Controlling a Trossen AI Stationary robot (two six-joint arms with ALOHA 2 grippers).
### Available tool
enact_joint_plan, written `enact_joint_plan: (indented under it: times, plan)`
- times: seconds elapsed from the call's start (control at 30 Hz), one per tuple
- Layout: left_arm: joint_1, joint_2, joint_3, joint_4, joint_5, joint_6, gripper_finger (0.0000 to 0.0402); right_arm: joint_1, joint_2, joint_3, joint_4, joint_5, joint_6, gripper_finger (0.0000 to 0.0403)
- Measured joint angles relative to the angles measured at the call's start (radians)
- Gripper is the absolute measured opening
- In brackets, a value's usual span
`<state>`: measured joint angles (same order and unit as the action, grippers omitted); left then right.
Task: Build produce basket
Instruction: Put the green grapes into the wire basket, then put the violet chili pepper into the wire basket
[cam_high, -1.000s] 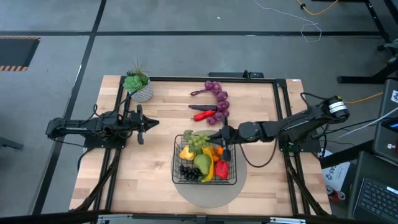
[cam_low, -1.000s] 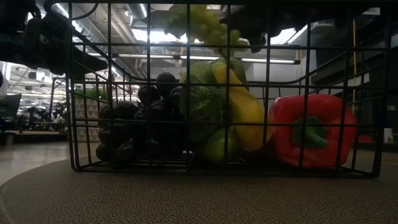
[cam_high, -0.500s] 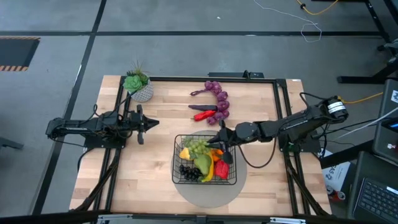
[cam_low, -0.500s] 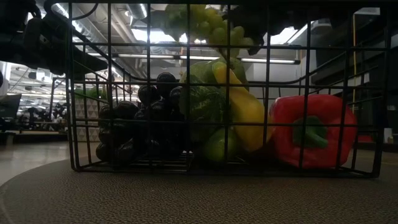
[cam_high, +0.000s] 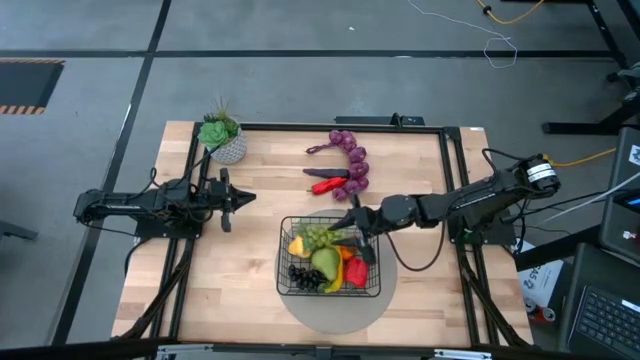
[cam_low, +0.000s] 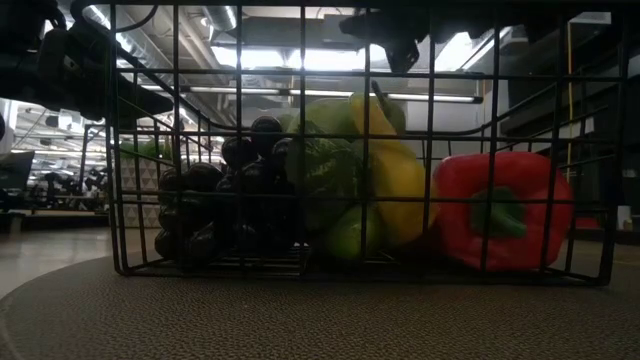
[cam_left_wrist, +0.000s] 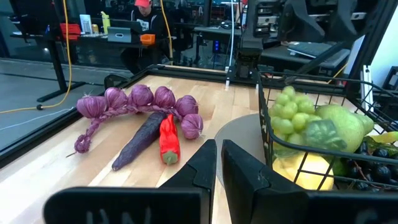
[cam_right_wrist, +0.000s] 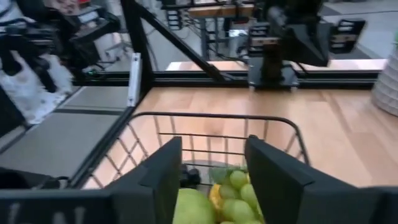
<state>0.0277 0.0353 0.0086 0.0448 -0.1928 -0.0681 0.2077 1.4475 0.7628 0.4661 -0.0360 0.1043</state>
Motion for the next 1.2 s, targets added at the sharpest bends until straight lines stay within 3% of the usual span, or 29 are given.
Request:
enact_joint_plan:
  times: [0.17,0.37,0.47,0.57,0.7,0.8,1.2]
  plan:
    - [0.000,0.000,0.000,0.000,0.000,0.000,0.0019,0.000,0.000,0.000,0.017,-0.017,0.000,0.0203]
    - [0.000,0.000,0.000,0.000,0.000,0.000,0.0019,-0.001,0.000,0.000,0.024,0.096,0.073,0.0206]
    - [0.000,0.000,0.000,0.000,0.000,0.000,0.0019,-0.023,0.000,0.028,-0.022,0.090,0.109,0.0206]
    - [0.000,0.000,0.000,0.000,0.000,0.000,0.0019,-0.066,0.000,0.122,-0.191,0.050,0.093,0.0206]
    - [0.000,0.000,0.000,0.000,0.000,0.000,0.0019,-0.136,0.000,0.293,-0.583,0.044,0.037,0.0206]
    - [0.000,0.000,0.000,0.000,0.000,0.000,0.0019,-0.193,-0.001,0.390,-0.765,0.044,-0.032,0.0206]
    - [0.000,0.000,0.000,0.000,0.000,0.000,0.0019,-0.451,-0.001,0.499,-0.891,0.042,-0.087,0.0206]
